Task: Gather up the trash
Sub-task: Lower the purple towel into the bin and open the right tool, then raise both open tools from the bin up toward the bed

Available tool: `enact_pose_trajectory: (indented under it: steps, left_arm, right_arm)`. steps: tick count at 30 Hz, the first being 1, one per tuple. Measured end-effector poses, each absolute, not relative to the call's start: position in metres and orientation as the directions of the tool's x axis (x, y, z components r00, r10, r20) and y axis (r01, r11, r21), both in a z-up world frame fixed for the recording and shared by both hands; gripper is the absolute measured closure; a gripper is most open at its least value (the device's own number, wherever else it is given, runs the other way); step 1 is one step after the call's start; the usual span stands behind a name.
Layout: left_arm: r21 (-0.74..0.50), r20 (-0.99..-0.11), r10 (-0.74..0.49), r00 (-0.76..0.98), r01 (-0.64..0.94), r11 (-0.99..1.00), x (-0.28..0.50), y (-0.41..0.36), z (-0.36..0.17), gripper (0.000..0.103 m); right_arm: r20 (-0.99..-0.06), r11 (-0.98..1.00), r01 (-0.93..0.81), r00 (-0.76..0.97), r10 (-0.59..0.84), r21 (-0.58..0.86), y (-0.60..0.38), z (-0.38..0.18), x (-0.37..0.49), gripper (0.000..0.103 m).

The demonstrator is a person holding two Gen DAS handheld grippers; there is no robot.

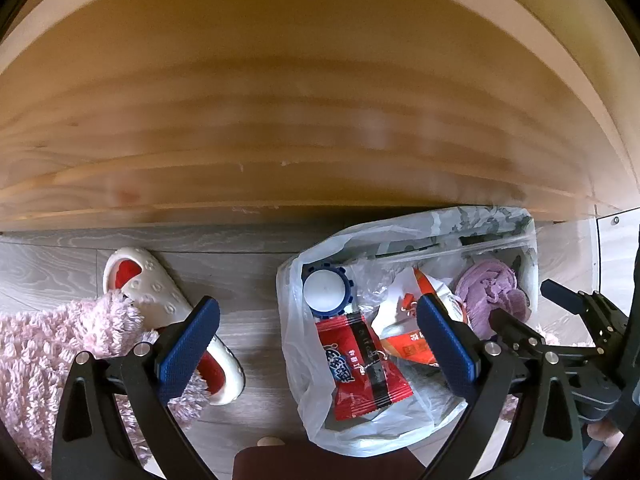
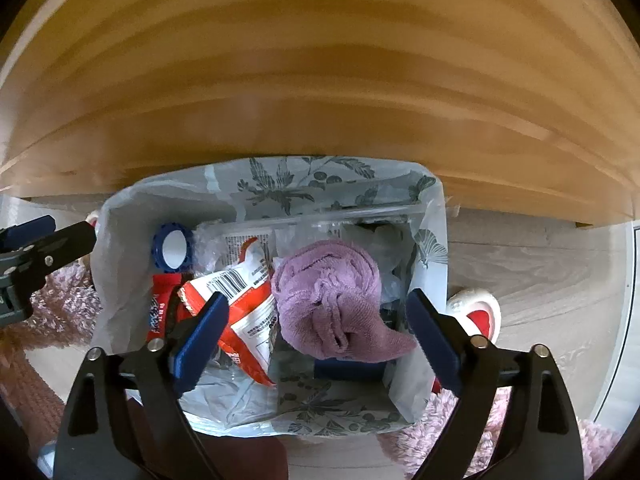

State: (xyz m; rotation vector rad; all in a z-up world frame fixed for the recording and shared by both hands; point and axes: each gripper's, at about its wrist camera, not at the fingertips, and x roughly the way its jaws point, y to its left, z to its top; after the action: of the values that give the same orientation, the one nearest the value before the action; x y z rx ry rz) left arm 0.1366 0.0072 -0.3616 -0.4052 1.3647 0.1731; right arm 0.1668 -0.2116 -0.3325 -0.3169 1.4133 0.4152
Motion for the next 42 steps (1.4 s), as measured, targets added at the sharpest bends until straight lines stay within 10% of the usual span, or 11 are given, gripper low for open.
enact_pose_trajectory:
  steps: [42]
  left_arm:
    - [-0.231, -0.851, -0.074, 0.519, -0.245, 0.942, 0.105, 0.004, -0.26, 0.008]
  right_arm:
    - [-0.846, 0.894, -0.434, 0.428, 0.318, 0.116, -0.248, -0.222, 0.135, 0.008]
